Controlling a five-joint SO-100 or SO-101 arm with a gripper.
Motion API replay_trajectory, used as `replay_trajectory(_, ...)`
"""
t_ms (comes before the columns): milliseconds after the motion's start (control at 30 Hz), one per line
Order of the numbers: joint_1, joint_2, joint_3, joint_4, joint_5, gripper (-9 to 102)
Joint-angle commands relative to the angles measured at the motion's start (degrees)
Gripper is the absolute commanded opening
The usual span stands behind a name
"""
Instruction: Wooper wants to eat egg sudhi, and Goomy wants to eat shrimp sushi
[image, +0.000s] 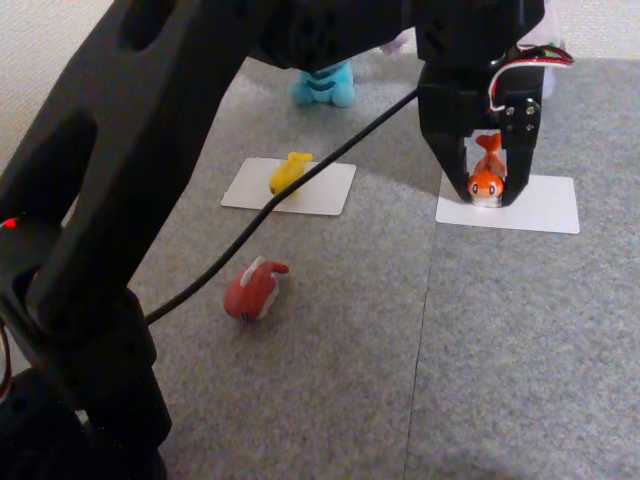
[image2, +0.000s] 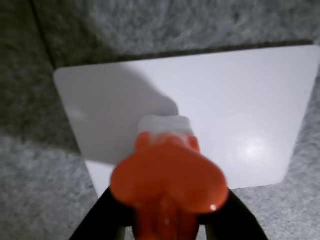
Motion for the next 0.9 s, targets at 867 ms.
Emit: replay_trajectory(867,-14.59,28.3,-1.58,21.27,14.41,35)
